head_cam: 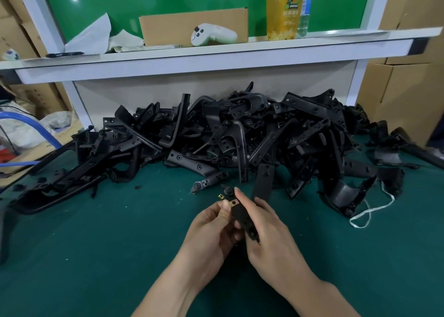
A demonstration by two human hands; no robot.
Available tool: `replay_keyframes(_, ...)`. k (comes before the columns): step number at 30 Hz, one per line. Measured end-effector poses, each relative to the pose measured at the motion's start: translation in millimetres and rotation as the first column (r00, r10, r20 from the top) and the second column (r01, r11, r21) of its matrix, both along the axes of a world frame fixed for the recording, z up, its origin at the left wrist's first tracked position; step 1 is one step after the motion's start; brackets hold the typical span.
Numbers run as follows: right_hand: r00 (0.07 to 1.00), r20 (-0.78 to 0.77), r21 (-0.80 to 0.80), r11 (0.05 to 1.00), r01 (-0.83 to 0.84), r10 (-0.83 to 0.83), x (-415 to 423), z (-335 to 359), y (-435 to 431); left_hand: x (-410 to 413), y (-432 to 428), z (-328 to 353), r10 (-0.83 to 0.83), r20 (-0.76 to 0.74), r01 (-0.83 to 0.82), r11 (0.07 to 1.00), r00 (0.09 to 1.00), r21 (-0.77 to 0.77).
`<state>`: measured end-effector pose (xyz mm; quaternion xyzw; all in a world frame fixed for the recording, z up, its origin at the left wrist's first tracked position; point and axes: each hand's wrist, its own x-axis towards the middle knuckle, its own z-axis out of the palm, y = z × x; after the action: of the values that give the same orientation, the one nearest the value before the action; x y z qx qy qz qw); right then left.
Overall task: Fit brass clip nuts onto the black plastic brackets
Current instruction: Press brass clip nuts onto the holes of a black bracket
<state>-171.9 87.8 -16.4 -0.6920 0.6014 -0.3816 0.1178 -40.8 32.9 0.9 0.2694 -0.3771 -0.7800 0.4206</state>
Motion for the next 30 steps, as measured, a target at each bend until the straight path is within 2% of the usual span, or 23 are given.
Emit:
replay_keyframes(5,1.000,-0.001,-0.014,1.000,0.006,-0.006,-0.8,-0.9,1.0,0.0,1.2,-1.6,0.010,0.016,-0.010,1.000,1.000,-0.025)
replay_keyframes(7,0.998,0.003,-0.065,0.996,0.058,-0.057,-1.7,-2.3,0.5,-1.2,1.8,2.3,0.063,0.129,-0.047,0.991,0.990,-0.122)
replay_keyframes(8,0.996,0.014,-0.100,0.991,0.089,-0.088,-1.8,-2.4,0.1,0.0,1.9,4.3,0.132,0.248,-0.073,0.970,0.960,-0.232)
replay_keyframes(9,0.993,0.037,-0.117,0.986,0.117,-0.113,-1.3,-1.3,-0.5,2.5,0.9,4.9,0.240,0.377,-0.089,0.922,0.895,-0.377)
replay_keyframes(11,0.986,0.076,-0.126,0.980,0.156,-0.147,1.0,3.8,-1.0,11.9,-3.1,2.2,0.514,0.527,-0.042,0.742,0.677,-0.669)
replay_keyframes(13,0.976,0.126,-0.157,0.968,0.194,-0.175,1.1,7.3,-0.5,24.9,-7.2,-0.8,0.668,0.583,0.152,0.588,0.463,-0.794)
replay_keyframes(16,0.943,0.255,-0.155,0.954,0.257,-0.212,-1.6,11.6,1.6,35.1,-11.1,-8.4,0.623,0.746,0.495,0.584,0.234,-0.643)
replay_keyframes(18,0.920,0.323,-0.132,0.952,0.276,-0.222,-2.1,13.4,2.5,33.2,-11.5,-12.5,0.607,0.786,0.639,0.561,0.113,-0.526)
replay_keyframes(20,0.905,0.357,-0.106,0.953,0.285,-0.231,-2.2,13.8,2.1,29.8,-12.5,-13.3,0.623,0.778,0.667,0.544,0.085,-0.509)
replay_keyframes(23,0.909,0.339,-0.087,0.954,0.286,-0.241,-2.7,9.8,-0.9,27.1,-12.8,-13.4,0.665,0.740,0.658,0.512,0.103,-0.552)
replay_keyframes(27,0.911,0.332,-0.027,0.963,0.267,-0.243,-5.6,4.0,-3.8,22.9,-9.3,-10.6,0.745,0.645,0.594,0.445,0.170,-0.670)
replay_keyframes(30,0.916,0.322,-0.006,0.967,0.256,-0.241,-6.0,2.8,-5.3,24.9,-8.4,-8.3,0.748,0.619,0.469,0.469,0.239,-0.748)
